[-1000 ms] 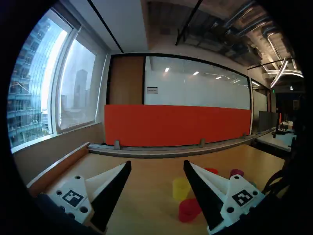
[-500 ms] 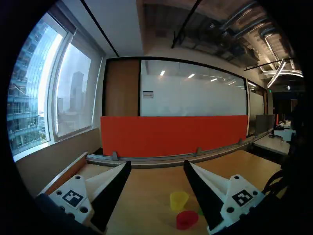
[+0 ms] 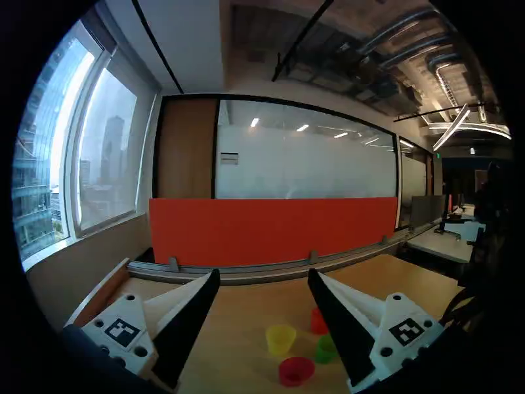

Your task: Pour water

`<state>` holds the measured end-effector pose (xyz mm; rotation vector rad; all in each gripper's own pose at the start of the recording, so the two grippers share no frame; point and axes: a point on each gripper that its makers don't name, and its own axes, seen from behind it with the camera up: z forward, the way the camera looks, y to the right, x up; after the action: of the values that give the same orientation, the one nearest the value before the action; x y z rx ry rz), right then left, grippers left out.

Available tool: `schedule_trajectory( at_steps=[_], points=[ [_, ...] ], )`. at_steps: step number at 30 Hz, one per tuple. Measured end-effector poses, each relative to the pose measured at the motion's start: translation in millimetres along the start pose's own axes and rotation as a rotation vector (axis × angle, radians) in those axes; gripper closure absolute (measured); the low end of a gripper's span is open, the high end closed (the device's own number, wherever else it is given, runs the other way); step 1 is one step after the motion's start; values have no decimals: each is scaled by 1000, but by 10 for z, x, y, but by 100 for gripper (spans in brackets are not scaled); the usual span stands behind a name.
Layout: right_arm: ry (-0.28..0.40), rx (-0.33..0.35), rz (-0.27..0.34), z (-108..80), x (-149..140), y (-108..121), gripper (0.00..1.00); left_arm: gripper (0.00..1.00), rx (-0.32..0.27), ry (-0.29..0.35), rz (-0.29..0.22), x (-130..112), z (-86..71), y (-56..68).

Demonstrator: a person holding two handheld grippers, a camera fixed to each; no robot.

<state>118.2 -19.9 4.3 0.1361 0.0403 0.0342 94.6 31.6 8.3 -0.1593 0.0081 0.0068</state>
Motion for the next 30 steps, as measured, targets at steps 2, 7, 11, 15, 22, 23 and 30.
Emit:
schedule_trajectory(
  at_steps=[2, 7, 11, 15, 22, 23, 30],
  points=[
    [-3, 38, -7, -19, 1, -69, 1, 0, -25, -3, 1, 5, 8, 53],
    [-9, 135, -22, -58, 10, -254, 1, 0, -94, -14, 7, -5, 22, 222],
    [-16, 204, -32, -77, 7, -386, 1, 0, -158, -25, 15, -24, 36, 391],
    [-22, 262, -37, -104, 9, -506, 1, 0, -216, -29, 21, -32, 45, 527],
    [-37, 329, -48, -153, 0, -671, 1, 0, -276, -39, 58, -59, 49, 672],
    [-44, 335, -54, -156, -15, -690, 1, 0, -286, -44, 60, -68, 48, 695],
    [-101, 387, -79, -174, -138, -807, 1, 0, -346, -76, 73, -123, 27, 821]
  ],
)
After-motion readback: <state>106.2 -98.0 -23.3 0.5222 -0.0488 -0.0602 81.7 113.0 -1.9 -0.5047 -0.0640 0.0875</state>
